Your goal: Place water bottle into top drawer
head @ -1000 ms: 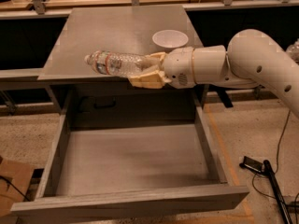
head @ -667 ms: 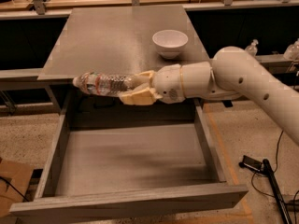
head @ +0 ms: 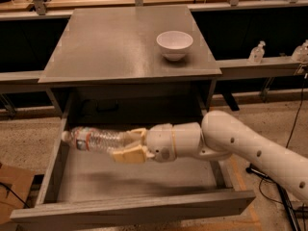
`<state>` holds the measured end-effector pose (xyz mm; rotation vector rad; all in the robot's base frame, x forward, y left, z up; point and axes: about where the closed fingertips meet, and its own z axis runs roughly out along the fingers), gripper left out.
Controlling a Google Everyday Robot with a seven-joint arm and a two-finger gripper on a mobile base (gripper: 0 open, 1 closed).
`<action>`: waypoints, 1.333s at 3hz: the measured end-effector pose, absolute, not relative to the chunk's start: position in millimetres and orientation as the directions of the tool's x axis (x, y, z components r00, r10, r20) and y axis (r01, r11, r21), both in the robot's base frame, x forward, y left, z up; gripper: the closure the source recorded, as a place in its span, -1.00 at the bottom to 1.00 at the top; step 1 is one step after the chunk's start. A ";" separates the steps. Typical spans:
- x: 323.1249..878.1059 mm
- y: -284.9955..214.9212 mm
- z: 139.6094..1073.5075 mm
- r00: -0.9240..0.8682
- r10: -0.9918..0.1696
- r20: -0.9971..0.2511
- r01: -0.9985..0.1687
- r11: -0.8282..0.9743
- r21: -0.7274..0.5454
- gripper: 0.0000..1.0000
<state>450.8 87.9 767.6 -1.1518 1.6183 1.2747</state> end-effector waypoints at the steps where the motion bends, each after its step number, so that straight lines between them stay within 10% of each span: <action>1: 418.2 98.3 738.5 -0.336 -0.237 -0.912 -0.942 0.059 0.331 1.00; 3: 434.8 100.3 709.6 -0.323 -0.359 -0.876 -0.940 0.009 0.342 1.00; 4: 433.4 90.4 674.1 -0.338 -0.406 -0.849 -0.928 -0.004 0.372 0.63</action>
Offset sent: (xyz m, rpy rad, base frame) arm -0.0075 0.0154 -0.0188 -0.1319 0.0020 0.1209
